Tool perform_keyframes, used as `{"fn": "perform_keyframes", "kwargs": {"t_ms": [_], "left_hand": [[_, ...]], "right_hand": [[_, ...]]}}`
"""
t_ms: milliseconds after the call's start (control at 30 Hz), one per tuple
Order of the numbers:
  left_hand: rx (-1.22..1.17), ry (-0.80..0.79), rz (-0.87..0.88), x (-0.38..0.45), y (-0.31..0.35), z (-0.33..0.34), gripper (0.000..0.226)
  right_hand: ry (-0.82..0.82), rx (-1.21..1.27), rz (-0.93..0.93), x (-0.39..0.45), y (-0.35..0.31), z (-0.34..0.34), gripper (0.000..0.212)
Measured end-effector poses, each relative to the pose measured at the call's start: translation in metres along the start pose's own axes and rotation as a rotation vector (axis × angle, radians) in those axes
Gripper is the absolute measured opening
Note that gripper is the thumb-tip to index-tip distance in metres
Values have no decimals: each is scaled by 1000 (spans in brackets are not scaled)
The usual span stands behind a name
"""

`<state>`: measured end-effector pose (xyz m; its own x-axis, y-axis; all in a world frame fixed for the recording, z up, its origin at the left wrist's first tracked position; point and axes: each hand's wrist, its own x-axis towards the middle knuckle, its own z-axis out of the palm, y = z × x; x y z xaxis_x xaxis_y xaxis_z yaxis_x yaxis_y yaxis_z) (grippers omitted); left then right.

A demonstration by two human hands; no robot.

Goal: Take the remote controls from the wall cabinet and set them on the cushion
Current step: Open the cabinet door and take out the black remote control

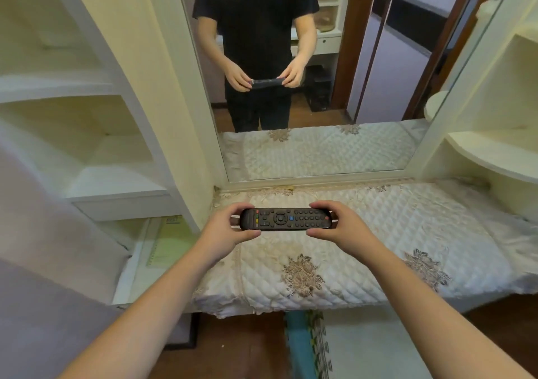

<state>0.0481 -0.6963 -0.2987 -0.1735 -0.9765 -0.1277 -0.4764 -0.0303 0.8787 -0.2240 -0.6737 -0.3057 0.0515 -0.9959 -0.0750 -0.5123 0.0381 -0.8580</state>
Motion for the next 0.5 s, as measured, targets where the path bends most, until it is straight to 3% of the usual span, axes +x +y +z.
{"fn": "perform_keyframes", "kwargs": {"t_ms": [500], "left_hand": [[-55,-87,-77,95,-81,-3,52]], "right_hand": [[122,-27,202,78,32,67,56]]}}
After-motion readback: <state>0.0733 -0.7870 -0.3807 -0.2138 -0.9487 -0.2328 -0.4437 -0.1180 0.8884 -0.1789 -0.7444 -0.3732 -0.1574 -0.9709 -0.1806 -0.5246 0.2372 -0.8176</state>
